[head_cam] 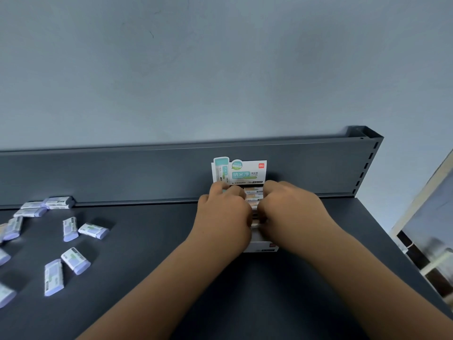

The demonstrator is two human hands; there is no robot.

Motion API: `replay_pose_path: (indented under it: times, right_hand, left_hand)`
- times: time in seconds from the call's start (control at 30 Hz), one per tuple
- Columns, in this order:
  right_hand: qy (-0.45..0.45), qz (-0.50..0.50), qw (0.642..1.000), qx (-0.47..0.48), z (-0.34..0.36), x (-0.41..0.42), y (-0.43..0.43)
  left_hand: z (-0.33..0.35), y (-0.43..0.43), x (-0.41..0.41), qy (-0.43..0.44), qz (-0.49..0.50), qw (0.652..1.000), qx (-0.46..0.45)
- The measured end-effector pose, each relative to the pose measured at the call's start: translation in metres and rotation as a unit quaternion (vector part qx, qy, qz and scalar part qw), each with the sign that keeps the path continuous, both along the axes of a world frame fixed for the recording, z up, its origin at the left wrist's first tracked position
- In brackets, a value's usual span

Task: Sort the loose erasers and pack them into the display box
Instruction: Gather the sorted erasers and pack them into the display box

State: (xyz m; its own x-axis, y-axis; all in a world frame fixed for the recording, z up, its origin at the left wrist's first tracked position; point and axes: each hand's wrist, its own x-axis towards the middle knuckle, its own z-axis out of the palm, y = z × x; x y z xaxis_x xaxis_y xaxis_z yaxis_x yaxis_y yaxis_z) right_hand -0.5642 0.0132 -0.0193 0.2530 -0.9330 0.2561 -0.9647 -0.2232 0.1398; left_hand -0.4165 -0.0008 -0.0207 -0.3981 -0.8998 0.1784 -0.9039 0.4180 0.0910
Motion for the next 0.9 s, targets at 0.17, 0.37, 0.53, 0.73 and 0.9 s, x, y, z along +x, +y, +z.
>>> replay_pose_path:
  times: [0.17, 0.37, 0.53, 0.73, 0.9]
  right_hand:
    - [-0.012, -0.001, 1.000, -0.002, -0.001, -0.001, 0.000]
    - [-0.039, -0.004, 0.999, -0.002, -0.003, -0.001, 0.001]
    - [-0.054, 0.005, 0.998, 0.011, 0.009, -0.003, 0.003]
    - [-0.153, -0.005, 0.982, 0.112, 0.056, -0.021, 0.025]
    - [-0.270, -0.011, 0.959, 0.090, 0.080, -0.012, 0.046]
  left_hand:
    - [-0.005, -0.001, 0.002, -0.001, -0.002, 0.999, -0.033]
    - [-0.008, -0.003, -0.001, 0.034, 0.003, 0.999, -0.033]
    - [0.002, 0.000, 0.003, 0.068, 0.012, 0.997, -0.019]
    - [0.034, 0.009, 0.037, 0.118, 0.036, 0.992, -0.007]
    - [0.042, 0.021, 0.058, 0.057, 0.077, 0.995, -0.027]
